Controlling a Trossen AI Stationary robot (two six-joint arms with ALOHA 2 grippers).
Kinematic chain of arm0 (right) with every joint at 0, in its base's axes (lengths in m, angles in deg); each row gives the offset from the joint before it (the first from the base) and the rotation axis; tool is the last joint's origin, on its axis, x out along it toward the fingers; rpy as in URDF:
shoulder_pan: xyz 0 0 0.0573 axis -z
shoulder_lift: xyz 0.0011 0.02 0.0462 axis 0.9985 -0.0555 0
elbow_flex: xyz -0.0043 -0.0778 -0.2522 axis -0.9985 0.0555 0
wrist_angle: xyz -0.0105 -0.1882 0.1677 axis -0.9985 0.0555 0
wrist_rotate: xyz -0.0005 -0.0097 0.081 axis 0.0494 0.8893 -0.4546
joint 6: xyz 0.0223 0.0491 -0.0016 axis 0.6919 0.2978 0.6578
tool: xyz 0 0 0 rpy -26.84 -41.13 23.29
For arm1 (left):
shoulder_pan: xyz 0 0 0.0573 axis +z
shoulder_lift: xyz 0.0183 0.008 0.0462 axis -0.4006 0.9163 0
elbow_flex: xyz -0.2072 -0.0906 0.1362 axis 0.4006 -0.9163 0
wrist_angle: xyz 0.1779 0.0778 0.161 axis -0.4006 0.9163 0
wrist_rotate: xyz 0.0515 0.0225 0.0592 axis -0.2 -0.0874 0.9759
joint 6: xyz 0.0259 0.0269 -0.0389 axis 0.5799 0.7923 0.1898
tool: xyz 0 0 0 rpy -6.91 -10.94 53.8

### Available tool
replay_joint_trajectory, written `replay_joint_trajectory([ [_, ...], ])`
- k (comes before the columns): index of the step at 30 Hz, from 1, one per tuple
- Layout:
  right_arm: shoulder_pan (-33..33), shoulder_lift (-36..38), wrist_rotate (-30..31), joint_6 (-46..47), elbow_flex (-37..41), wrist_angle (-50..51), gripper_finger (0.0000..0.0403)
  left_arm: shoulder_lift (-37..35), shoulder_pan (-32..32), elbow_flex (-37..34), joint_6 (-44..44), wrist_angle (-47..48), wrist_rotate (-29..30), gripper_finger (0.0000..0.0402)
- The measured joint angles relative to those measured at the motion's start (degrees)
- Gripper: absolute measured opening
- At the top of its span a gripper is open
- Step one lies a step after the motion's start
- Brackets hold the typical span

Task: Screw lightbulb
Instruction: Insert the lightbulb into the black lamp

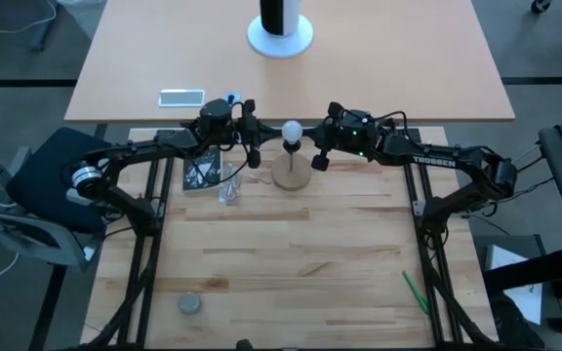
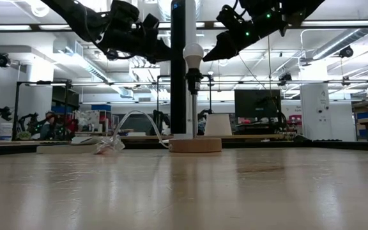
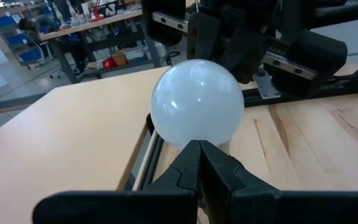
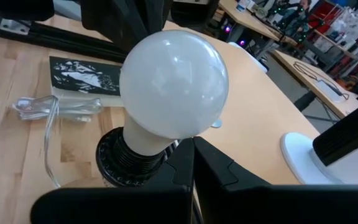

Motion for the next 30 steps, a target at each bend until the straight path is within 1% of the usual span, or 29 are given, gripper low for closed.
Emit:
replay_joint_trajectory([
  [6,-0.06,-0.02,0.13,0.06,0.0,0.01,0.0,0.07,0.02,0.02,-0.21,0.81,0.08,0.0],
  [10,-0.03,0.13,2.67,0.15,0.0,1.62,0.0,-0.99,0.02,0.02,-0.43,3.4,0.12,0.0],
  [12,0.13,0.13,2.78,0.11,0.0,1.65,0.0,-1.55,0.02,0.07,0.17,3.61,-0.18,0.0],
  [16,0.01,0.12,2.1,-0.91,0.0,0.36,0.0,-1.49,0.02,0.07,0.54,2.31,-3.11,0.0],
  [18,-0.04,0.11,0.93,-0.92,0.0,0.29,0.0,-1.49,0.02,0.09,0.54,1.35,-3.4,0.0],
  [23,-0.13,0.11,-0.81,-0.48,0.0,0.27,0.0,-1.49,0.02,0.09,0.72,0.69,-2.99,0.0],
  [30,-0.29,0.11,-1.34,-0.07,0.02,0.35,0.0,-0.67,0.02,0.09,0.96,-0.19,-1.68,0.0],
])
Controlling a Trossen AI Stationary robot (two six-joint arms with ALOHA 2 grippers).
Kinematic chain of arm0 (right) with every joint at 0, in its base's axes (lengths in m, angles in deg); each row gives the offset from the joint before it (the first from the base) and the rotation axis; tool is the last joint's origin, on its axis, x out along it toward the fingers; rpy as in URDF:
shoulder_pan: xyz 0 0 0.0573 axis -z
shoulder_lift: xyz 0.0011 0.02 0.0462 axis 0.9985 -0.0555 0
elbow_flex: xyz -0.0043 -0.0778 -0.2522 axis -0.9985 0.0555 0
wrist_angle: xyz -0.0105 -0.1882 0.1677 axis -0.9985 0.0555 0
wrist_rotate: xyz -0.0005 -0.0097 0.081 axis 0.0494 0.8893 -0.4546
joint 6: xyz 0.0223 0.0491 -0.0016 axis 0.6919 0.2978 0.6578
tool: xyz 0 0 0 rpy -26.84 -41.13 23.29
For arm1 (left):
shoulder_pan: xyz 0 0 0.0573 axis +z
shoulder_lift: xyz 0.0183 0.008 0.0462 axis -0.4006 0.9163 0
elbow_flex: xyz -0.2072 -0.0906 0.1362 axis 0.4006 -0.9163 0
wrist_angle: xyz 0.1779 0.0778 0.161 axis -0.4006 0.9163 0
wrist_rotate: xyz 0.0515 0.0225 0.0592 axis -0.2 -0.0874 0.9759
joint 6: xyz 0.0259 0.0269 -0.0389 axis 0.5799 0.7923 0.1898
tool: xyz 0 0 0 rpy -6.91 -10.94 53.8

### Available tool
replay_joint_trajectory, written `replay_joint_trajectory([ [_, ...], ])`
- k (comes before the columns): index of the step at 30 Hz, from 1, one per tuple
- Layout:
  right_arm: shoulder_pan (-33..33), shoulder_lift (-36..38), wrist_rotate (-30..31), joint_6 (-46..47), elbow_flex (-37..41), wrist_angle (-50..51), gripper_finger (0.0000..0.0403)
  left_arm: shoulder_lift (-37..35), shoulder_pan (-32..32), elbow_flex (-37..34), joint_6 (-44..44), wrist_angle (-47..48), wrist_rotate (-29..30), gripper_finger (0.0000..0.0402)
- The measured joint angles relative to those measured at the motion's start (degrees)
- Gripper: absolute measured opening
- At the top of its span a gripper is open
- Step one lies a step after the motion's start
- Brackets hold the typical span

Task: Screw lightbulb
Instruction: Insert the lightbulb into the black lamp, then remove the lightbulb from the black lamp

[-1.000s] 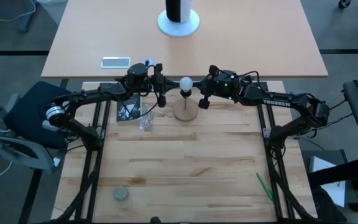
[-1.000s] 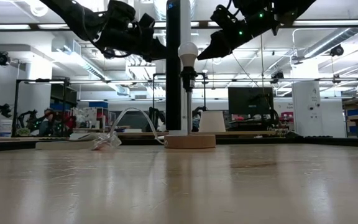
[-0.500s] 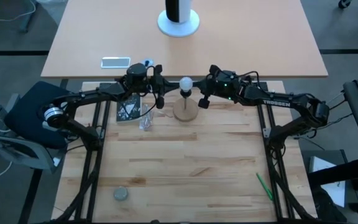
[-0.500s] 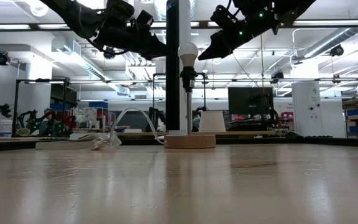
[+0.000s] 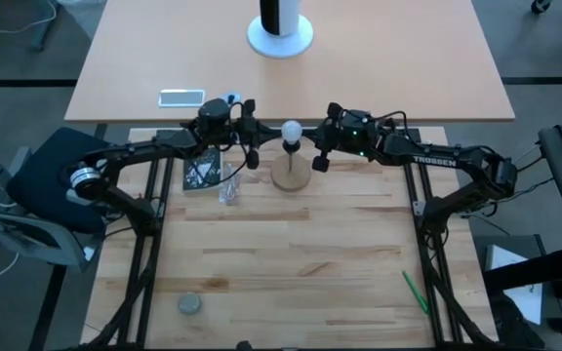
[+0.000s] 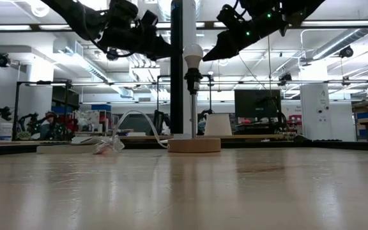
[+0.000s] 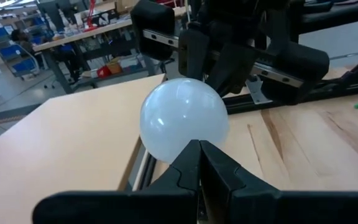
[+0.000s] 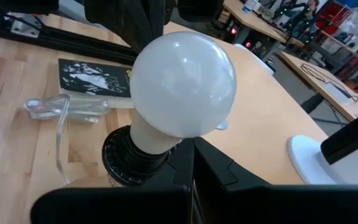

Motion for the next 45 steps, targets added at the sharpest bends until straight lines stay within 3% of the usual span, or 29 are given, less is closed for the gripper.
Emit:
replay_joint_trajectory([
  [8,-0.32,0.04,0.76,0.01,0.01,0.36,0.0,0.07,0.02,0.0,-0.95,0.15,0.87,0.0],
  [16,-0.47,2.82,2.58,3.39,0.01,7.38,0.0,-2.58,-0.48,-0.09,-5.65,2.41,1.11,0.0],
  [24,-1.75,5.58,-5.77,6.63,1.52,10.11,0.0,-4.44,-5.75,-0.46,-5.58,3.23,0.15,0.0],
  [28,-4.92,7.24,-6.51,7.77,3.88,9.92,0.0,-5.01,-11.99,-0.5,-5.8,3.96,6.15,0.0],
  [37,-17.21,12.29,-5.54,9.94,7.08,8.68,0.0,-5.79,-29.5,-0.55,-5.4,3.59,26.12,0.0],
  [40,-22.11,14.73,-2.77,10.39,8.38,7.07,0.0,-6.02,-34.28,-0.55,-4.64,3.66,30.5,0.0],
  [45,-29.81,19.54,7.39,10.97,10.4,7.35,0.0,-9.79,-40.2,-0.55,0.11,7.13,39.67,0.0],
])
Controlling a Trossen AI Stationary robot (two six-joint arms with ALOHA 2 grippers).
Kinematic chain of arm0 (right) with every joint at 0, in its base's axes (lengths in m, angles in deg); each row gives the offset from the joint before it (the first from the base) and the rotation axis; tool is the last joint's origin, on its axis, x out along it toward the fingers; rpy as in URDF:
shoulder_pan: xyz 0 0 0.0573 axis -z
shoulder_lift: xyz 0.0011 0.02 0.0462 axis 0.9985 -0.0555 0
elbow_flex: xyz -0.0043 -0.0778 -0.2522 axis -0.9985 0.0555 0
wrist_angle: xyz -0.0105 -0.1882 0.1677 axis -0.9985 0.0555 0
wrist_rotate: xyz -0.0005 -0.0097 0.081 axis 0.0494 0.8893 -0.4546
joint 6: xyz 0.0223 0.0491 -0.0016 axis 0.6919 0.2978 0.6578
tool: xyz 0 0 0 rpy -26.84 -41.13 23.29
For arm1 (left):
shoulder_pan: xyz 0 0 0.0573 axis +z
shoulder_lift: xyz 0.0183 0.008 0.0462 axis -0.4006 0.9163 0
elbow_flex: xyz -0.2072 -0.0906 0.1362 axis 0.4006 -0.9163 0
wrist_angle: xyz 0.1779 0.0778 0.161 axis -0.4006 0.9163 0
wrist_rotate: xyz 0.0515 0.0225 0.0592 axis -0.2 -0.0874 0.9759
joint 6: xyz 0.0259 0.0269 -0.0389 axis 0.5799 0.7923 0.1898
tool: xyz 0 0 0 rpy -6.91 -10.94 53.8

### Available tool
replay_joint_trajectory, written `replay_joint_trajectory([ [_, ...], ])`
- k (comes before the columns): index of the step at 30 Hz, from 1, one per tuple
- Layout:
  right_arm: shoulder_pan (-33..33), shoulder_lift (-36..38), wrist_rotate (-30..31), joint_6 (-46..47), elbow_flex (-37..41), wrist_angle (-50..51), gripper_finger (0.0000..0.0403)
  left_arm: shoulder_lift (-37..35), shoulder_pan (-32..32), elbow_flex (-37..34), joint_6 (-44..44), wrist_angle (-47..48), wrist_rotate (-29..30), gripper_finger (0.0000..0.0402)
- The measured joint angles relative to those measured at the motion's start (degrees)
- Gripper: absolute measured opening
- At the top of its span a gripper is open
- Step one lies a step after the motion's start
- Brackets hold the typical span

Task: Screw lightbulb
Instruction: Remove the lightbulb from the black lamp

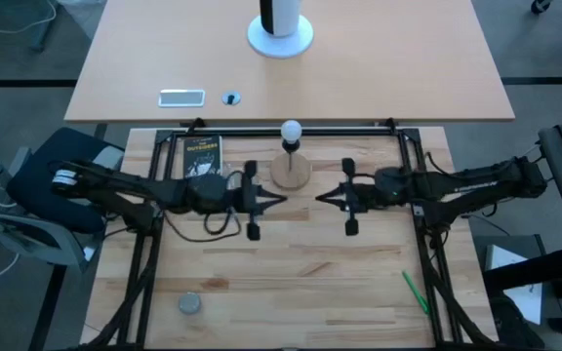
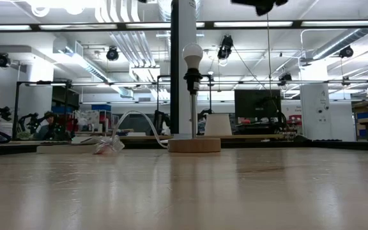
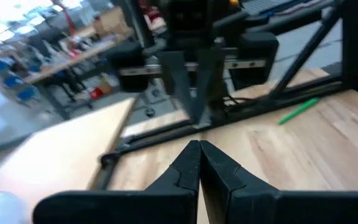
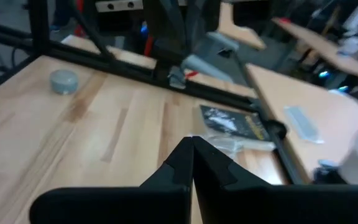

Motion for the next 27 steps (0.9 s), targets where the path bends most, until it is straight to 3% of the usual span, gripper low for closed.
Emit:
replay_joint_trajectory([
  [7,-4.69,6.61,3.17,1.07,3.52,-0.33,0.0,-9.23,-1.12,-0.94,-0.78,10.09,3.47,0.0],
  [10,-4.5,8.13,4.11,0.2,5.08,-1.94,0.0,-11.87,0.17,-3.88,-0.42,8.15,4.38,0.0],
  [15,-2.91,8.34,10.18,-3.45,6.15,-6.11,0.0,-12.8,5.85,-9.68,1.61,-5.2,8.28,0.0],
  [18,-0.08,7.44,10.75,-5.11,6.15,-9.28,0.0,-10.97,11.82,-12.22,1.75,-12.6,8.63,0.0],
  [23,7.2,4.68,10.56,-7.82,6.15,-13.39,0.0,-6.21,20.97,-12.35,-0.74,-17.37,8.21,0.0],
  [27,14.67,1.31,4.2,-7.75,5.6,-14.27,0.0,-0.52,25.57,-9.98,-1.96,-18.26,6.01,0.0],
])
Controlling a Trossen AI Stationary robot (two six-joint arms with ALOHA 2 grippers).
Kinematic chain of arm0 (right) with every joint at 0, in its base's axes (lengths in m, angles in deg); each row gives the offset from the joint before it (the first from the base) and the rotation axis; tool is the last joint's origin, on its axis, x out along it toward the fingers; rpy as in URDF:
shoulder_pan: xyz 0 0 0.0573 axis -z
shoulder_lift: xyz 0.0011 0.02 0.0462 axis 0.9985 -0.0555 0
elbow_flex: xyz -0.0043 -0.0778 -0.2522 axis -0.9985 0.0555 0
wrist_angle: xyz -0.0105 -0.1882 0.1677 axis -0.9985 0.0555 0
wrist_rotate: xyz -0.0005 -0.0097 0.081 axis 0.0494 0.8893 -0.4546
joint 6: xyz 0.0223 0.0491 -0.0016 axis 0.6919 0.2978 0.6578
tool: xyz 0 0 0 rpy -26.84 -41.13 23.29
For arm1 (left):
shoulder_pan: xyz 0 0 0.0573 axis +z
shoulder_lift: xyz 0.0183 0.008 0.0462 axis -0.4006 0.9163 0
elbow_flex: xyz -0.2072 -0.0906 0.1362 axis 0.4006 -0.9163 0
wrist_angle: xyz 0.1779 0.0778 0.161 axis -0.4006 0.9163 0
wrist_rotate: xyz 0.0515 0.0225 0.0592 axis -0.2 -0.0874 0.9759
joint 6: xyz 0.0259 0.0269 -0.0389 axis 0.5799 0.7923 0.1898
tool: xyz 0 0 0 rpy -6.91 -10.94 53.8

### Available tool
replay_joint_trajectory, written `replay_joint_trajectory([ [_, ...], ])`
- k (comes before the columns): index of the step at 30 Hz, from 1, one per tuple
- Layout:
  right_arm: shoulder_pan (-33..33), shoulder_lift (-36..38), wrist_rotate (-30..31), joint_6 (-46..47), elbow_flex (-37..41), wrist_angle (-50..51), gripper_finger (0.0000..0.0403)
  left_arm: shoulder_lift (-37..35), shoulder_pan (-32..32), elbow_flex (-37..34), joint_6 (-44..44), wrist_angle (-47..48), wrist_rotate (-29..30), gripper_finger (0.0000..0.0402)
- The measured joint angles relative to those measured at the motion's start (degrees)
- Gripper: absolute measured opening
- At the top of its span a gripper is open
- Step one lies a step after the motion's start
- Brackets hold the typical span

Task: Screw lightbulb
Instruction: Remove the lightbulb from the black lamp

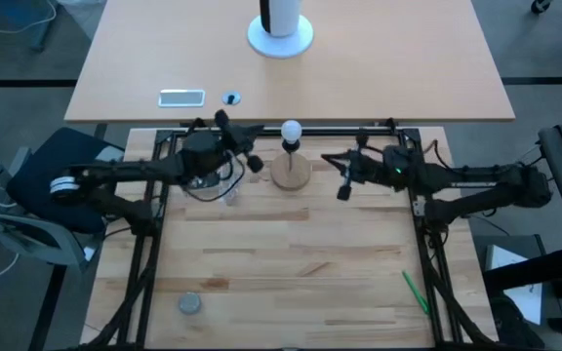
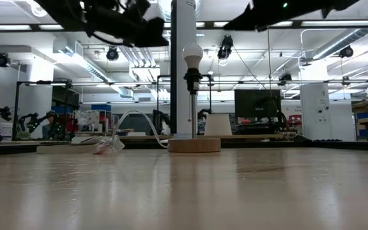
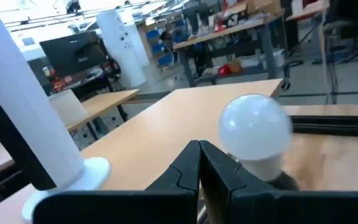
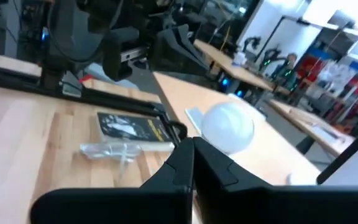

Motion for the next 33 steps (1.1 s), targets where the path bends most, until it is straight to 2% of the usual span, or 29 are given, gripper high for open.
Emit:
replay_joint_trajectory([
  [4,6.89,-4.63,-5.43,2.04,-1.47,-0.15,0.0,5.51,3.07,3.97,2.44,-0.9,-1.27,0.0],
  [7,10.46,-8.51,-7.51,2.33,-2.78,0.03,0.0,9.6,5.27,6.9,3.13,-0.51,-5.82,0.0],
  [10,12.19,-12.31,-9.52,2.08,-4.95,-0.02,0.0,13.31,6.27,9.65,4.41,-0.5,-7.99,0.0],
  [15,12.32,-16.4,-10.72,-0.68,-8.14,0.15,0.0,16.74,6.59,12.96,7.63,0.63,-8.21,0.0],
  [20,12.37,-17.39,-10.66,-2.2,-10.86,0.37,0.0,16.36,6.52,13.6,7.5,2.89,-8.78,0.0],
  [26,12.5,-17.11,-10.66,-3.25,-12.12,0.38,0.0,14.22,6.39,13.57,6.78,6.78,-14.47,0.0],
  [33,13.32,-18.07,-10.87,-2.05,-12.28,-0.1,0.0,13.62,6.13,13.55,6.48,8.07,-16.48,0.0],
])
